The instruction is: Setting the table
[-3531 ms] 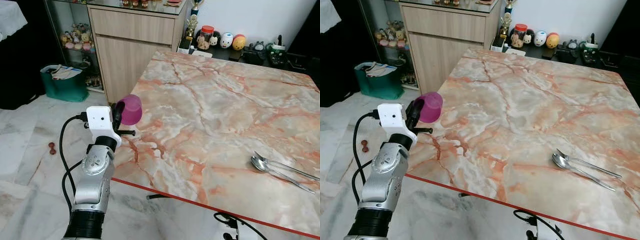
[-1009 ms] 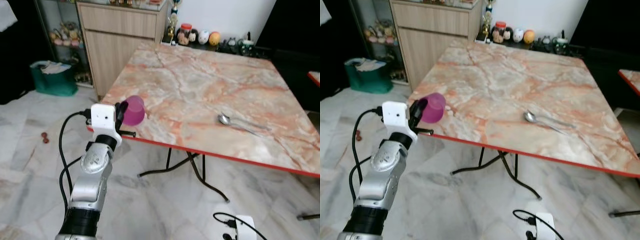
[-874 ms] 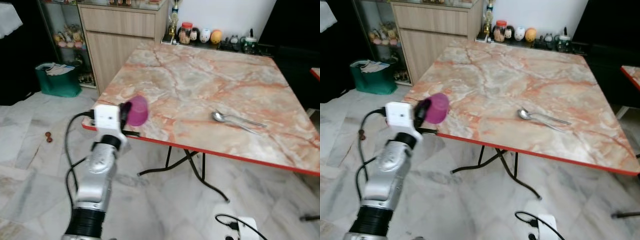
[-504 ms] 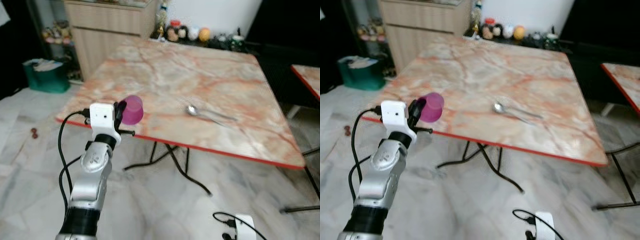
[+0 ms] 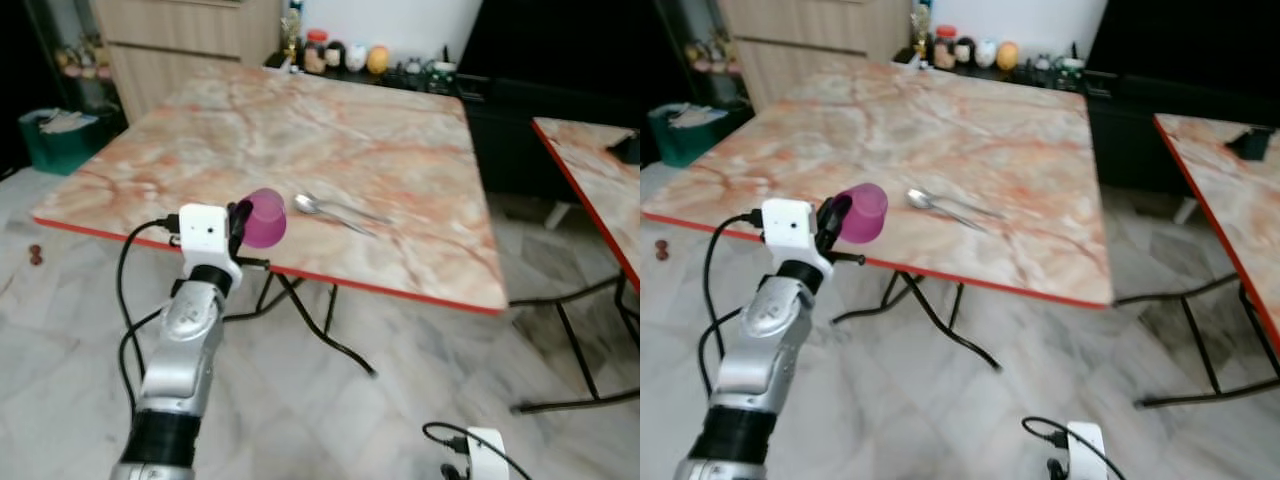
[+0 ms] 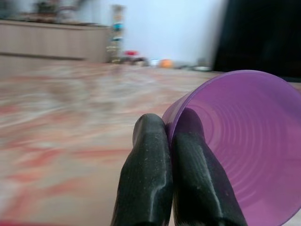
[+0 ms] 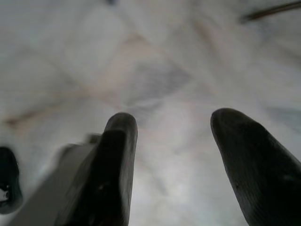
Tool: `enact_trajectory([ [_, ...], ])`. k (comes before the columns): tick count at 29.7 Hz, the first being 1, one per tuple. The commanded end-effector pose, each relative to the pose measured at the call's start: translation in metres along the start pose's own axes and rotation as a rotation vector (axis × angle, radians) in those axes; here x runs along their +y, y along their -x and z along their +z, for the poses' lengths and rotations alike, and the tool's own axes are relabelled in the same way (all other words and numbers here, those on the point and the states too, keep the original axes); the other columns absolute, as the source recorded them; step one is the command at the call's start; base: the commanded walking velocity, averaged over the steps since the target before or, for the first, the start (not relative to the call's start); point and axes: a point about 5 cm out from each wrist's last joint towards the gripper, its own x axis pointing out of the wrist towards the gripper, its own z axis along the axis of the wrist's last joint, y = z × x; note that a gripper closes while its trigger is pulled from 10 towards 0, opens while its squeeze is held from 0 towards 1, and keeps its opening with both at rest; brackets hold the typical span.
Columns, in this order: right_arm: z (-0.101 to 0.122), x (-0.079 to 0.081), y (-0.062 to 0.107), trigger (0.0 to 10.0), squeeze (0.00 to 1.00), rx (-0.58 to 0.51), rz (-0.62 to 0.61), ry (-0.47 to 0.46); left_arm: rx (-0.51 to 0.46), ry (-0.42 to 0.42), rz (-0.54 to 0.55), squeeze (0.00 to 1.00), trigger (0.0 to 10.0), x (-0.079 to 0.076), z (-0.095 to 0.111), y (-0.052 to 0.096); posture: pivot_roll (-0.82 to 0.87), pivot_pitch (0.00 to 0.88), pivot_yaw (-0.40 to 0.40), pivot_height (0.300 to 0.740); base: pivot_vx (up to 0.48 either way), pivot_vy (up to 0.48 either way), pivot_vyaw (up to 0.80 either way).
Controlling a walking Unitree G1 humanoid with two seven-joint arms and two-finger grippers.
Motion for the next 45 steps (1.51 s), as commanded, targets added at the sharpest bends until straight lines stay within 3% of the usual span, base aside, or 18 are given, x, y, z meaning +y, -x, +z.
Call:
enact_trajectory([
  [1,0.0043,0.0038,-0.0008,10.0,0.00,-0.016,0.007,-0.001,-0.003,-0.017,0.013,0.00,10.0,0.0067,0.0030,-0.0010,0.20,0.000,-0.083,0.707,0.000,-0.480,0.00],
  [20,0.0033,0.0037,-0.0007,10.0,0.00,-0.013,0.000,-0.010,-0.013,-0.028,0.006,0.00,10.0,0.0080,0.0059,-0.0055,0.19,0.000,-0.080,0.707,0.000,-0.480,0.00],
  [45,0.0052,0.0009,-0.0009,10.0,0.00,-0.011,-0.001,0.008,0.004,-0.025,0.039,0.00,10.0,0.0124,0.0008,-0.0005,0.18,0.000,-0.084,0.707,0.000,-0.480,0.00],
])
